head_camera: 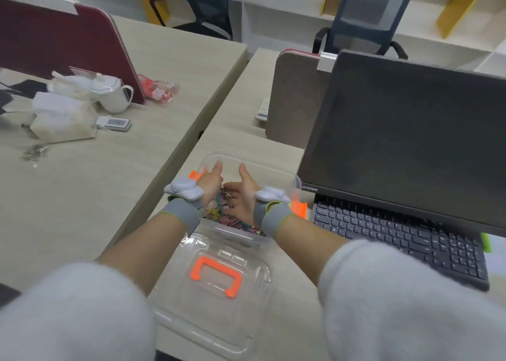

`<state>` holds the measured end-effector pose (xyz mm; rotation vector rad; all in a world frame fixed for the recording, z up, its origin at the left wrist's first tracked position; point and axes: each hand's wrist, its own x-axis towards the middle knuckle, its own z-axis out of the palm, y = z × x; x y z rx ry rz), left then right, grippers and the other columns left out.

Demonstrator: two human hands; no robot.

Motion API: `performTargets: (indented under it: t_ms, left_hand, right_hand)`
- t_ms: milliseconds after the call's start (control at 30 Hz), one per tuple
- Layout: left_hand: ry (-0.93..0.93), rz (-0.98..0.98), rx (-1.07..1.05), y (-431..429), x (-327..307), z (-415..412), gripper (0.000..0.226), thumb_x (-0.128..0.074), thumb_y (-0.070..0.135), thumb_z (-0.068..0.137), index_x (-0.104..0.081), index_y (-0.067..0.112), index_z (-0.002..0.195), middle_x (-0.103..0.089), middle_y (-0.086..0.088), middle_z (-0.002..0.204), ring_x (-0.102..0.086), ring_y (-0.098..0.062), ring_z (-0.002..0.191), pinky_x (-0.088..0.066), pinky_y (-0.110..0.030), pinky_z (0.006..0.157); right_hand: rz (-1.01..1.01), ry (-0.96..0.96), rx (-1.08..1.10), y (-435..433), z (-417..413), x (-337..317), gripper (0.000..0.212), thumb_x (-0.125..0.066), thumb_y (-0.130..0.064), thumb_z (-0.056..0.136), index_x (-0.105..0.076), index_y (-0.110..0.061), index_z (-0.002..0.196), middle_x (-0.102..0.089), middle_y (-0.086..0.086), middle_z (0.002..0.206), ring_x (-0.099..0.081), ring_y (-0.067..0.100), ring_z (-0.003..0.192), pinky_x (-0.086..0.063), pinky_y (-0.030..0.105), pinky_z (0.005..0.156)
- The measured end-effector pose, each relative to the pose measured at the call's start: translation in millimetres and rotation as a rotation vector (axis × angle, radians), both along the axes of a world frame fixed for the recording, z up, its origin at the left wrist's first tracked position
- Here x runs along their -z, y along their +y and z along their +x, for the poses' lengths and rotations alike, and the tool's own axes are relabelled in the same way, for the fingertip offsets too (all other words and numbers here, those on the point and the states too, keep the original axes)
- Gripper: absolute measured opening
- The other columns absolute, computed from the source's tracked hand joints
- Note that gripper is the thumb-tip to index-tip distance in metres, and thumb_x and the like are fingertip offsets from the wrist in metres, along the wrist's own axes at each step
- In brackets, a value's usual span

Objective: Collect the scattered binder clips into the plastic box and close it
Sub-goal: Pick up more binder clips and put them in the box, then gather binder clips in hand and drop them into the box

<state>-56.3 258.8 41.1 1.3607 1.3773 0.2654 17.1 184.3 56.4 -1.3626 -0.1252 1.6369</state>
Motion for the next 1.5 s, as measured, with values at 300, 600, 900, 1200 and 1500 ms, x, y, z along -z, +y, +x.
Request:
performTargets:
  t_ms: [300,600,900,1200,1500]
  left_hand:
    - [0.064,0.056,0.007,1,9,0,0.065,-0.024,0.055,0.096,-0.035,0.010,0.141,-0.045,-0.011,0.143,-0.042,-0.028,0.130,-0.028,-0.032,0.108]
    - [0.003,0.180,0.077,-20,-5,32,0.053,-0.024,0.045,0.099,-0.063,0.010,0.109,-0.061,-0.011,0.124,-0.054,-0.028,0.106,-0.037,-0.034,0.089]
    - [-0.266,0.277,0.161,-104,-23,100,0.033,-0.038,0.030,0.096,-0.061,0.019,0.075,-0.067,-0.003,0.090,-0.061,-0.026,0.096,-0.043,-0.034,0.089]
    - [-0.214,0.276,0.494,-200,3,147,0.030,-0.041,0.026,0.096,-0.061,0.006,0.085,-0.063,-0.015,0.090,-0.055,-0.025,0.086,-0.033,-0.030,0.076]
    - [0.137,0.388,1.062,-265,71,148,0.040,-0.045,0.033,0.095,-0.045,0.016,0.132,-0.039,-0.006,0.144,-0.035,-0.024,0.132,-0.030,-0.033,0.109]
  right_hand:
    - [0.034,0.019,-0.144,-3,10,2,0.096,-0.015,-0.076,0.083,-0.022,-0.005,0.146,-0.012,0.006,0.159,-0.011,0.027,0.146,-0.017,0.065,0.111]
    - [0.118,-0.052,-0.048,-38,54,-10,0.074,-0.025,-0.066,0.090,-0.046,-0.010,0.134,-0.044,0.012,0.144,-0.040,0.025,0.133,-0.048,0.045,0.093]
    - [0.189,-0.288,0.081,-132,126,-17,0.043,-0.033,-0.047,0.097,-0.061,-0.017,0.108,-0.069,0.005,0.110,-0.065,0.019,0.105,-0.045,0.036,0.096]
    - [-0.079,-0.532,0.230,-245,175,20,0.032,-0.037,-0.030,0.099,-0.059,-0.009,0.110,-0.067,0.012,0.106,-0.062,0.026,0.093,-0.047,0.029,0.076]
    - [-0.302,-1.104,-0.156,-353,184,82,0.034,-0.048,-0.033,0.095,-0.051,-0.013,0.123,-0.053,0.008,0.117,-0.052,0.018,0.095,-0.038,0.024,0.084]
